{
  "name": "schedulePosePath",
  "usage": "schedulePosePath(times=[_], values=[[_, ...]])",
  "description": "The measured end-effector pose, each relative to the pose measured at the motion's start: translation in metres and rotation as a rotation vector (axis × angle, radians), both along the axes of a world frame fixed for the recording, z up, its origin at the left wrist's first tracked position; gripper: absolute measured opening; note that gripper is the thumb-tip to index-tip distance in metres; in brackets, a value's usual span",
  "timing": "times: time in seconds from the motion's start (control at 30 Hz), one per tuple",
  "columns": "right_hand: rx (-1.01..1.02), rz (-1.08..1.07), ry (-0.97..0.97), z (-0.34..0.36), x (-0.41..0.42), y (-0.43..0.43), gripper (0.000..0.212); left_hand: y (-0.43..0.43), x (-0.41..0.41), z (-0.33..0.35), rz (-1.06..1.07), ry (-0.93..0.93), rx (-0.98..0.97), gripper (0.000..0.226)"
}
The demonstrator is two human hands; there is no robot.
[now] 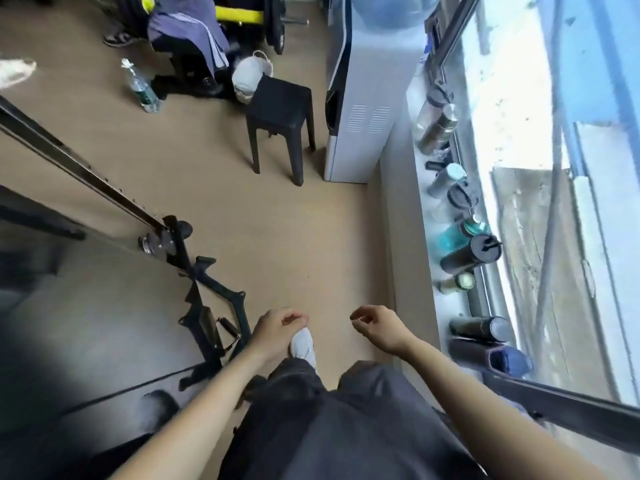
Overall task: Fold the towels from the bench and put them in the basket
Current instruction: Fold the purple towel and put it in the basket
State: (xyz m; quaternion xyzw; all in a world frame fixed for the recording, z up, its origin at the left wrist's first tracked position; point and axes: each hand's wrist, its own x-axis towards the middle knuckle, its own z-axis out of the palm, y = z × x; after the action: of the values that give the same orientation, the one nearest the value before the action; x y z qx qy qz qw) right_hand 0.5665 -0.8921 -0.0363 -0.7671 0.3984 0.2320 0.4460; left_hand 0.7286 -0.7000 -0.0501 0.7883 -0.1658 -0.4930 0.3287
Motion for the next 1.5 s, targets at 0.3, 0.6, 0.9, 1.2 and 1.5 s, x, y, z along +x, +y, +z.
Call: schedulePosePath(times=[0.3, 0.6, 0.9, 1.2, 1.5], values=[[-0.007, -0.019, -0.026, 0.004, 0.156, -0.106, 0.022, -0.105, 0.164, 0.009, -0.029, -0.049, 0.050, 0.016], [0.013, 0.224, -0.038, -0.013, 0.319, -0.217, 0.025, -0.189, 0.294, 0.008, 0.186, -0.056, 0.067, 0.013], [-0.033, 0.373, -0.048, -0.008, 0.523, -0.270, 0.023, -0.202, 0.439, 0.009, 0.420, -0.026, 0.024, 0.010], [-0.027, 0.236, -0.036, -0.009, 0.725, -0.267, 0.019, -0.181, 0.651, -0.014, 0.415, 0.002, -0.013, 0.018], [0.036, 0.071, -0.108, -0.014, 0.903, -0.287, 0.014, -0.221, 0.853, -0.014, 0.310, -0.044, -0.019, 0.010]])
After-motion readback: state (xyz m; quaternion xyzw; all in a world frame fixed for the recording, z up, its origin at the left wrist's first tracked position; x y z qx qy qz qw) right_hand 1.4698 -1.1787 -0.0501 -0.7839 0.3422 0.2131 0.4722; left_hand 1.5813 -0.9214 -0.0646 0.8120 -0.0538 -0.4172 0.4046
